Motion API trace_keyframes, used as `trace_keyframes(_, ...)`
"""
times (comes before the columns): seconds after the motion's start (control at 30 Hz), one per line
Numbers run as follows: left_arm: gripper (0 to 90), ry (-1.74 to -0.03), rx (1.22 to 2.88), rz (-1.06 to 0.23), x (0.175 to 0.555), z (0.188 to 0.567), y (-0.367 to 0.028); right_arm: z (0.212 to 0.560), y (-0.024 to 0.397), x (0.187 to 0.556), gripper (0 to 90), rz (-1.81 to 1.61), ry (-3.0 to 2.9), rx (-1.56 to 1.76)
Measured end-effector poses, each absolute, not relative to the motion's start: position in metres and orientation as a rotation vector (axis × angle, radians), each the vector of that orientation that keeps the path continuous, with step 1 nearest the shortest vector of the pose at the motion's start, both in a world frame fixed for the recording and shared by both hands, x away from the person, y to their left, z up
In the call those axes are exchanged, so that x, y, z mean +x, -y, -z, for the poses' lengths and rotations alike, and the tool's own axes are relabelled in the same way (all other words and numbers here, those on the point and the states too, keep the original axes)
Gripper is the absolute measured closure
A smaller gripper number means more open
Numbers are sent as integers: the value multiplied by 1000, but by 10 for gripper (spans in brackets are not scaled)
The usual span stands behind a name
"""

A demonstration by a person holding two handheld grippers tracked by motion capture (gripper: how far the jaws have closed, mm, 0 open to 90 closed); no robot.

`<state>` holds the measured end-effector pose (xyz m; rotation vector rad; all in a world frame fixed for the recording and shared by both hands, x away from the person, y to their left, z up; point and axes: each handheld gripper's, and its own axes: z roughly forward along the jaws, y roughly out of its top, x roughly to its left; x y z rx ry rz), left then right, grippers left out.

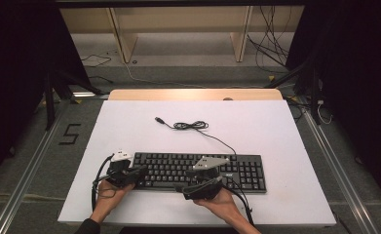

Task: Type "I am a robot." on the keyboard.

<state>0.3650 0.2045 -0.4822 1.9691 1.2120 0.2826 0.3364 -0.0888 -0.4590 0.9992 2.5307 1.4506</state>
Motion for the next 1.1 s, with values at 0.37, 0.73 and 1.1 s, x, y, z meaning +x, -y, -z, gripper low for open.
trace_keyframes(0.37,865,-1203,1954,-275,364,482,-206,457,95,341,380,-1453,-2493,1028)
trace_keyframes(0.73,665,-1200,1870,-283,356,472,-218,461,96,350,580,-1398,-2469,1060)
trace_keyframes(1.1,467,-1137,1843,-256,345,468,-214,467,88,354,818,-1348,-2492,1036)
